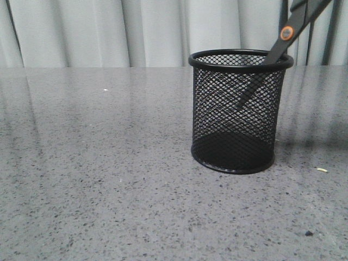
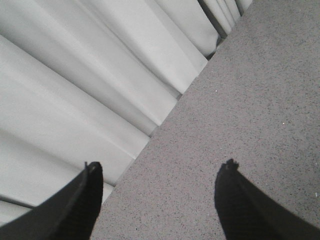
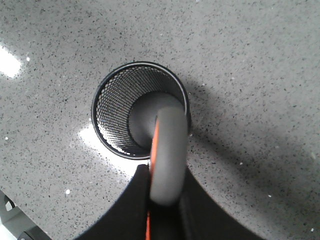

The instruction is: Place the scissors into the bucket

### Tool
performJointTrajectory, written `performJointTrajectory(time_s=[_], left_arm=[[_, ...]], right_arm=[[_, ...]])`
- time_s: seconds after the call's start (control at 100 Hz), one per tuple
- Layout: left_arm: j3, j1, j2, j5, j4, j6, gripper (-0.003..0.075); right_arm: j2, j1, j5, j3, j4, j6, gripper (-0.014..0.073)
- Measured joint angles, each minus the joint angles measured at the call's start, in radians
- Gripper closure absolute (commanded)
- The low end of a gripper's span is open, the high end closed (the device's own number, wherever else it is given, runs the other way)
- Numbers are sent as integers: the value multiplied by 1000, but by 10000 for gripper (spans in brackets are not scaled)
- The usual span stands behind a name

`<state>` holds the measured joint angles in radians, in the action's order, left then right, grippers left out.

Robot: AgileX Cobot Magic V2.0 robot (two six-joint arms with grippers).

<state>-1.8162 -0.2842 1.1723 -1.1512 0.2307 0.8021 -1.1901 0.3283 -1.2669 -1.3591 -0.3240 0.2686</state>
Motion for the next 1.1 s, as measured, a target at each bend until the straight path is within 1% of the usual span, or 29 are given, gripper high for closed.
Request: performJointTrajectory(time_s=[0.25, 0.3, 0.37, 0.52, 0.57, 0.6, 0.76, 0.88, 0.93, 0.97, 1.02, 1.09, 1.1], left_arm=[[-2, 0, 0, 0, 4, 0, 283], [-2, 0, 0, 0, 4, 0, 283], [-2, 0, 0, 0, 4, 0, 283], [-3, 0, 0, 0, 4, 0, 283], [-3, 0, 0, 0, 4, 0, 283], [-3, 0, 0, 0, 4, 0, 283], [-3, 0, 0, 0, 4, 0, 283], [-3, 0, 0, -4, 4, 0, 283], [-3, 0, 0, -4, 4, 0, 285], [-3, 0, 0, -4, 6, 0, 297], [-3, 0, 0, -4, 10, 0, 328], [-3, 0, 0, -6, 23, 0, 407], [-3, 0, 0, -8, 24, 0, 428]], right_arm=[[-43, 0, 2, 1, -15, -2, 643], [-51, 0, 2, 1, -24, -2, 623], [-60, 0, 3, 1, -35, -2, 558], [-74, 0, 6, 1, -43, -2, 333], [-74, 0, 7, 1, -43, -2, 286], [-74, 0, 7, 1, -43, -2, 279], [-74, 0, 7, -61, -37, -3, 282], [-72, 0, 7, -143, 2, -3, 286], [-64, 0, 7, -176, 21, -10, 300], [-56, 0, 7, -201, 39, -17, 333], [-41, 0, 14, -225, 58, -30, 393], [-11, 0, 41, -240, 85, -45, 520], [-5, 0, 45, -241, 87, -45, 550]])
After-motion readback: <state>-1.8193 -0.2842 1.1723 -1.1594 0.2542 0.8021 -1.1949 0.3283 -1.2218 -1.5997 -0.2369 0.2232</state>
